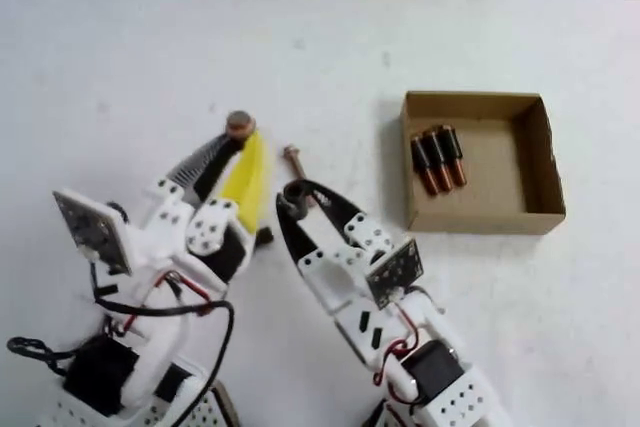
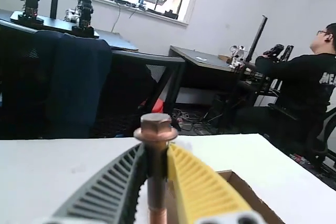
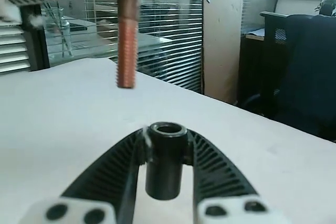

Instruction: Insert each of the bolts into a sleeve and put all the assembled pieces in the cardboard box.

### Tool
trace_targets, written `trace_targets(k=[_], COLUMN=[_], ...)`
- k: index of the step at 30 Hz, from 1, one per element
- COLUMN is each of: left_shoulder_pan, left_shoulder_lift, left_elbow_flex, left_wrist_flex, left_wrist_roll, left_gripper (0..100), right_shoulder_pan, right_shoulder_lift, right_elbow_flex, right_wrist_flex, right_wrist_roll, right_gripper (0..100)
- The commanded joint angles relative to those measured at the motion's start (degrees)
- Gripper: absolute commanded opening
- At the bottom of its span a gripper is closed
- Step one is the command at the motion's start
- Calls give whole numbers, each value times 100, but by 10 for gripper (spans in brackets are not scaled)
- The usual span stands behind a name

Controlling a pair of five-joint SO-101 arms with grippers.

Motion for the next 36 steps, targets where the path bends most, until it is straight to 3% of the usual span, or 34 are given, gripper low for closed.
trace_targets(k=[1, 5, 11, 36], left_shoulder_pan=[163, 163, 145, 180], left_shoulder_lift=[-295, -391, -400, -400], left_elbow_flex=[220, 299, 308, 563], left_wrist_flex=[-422, -422, -387, -176], left_wrist_roll=[44, 44, 44, 44], left_gripper=[24, 24, 24, 24], right_shoulder_pan=[-409, -620, -505, -488], right_shoulder_lift=[-101, -101, -101, -101], right_elbow_flex=[44, 44, 44, 44], right_wrist_flex=[-154, -154, -145, -136], right_wrist_roll=[229, 985, 571, 563], right_gripper=[17, 17, 17, 17])
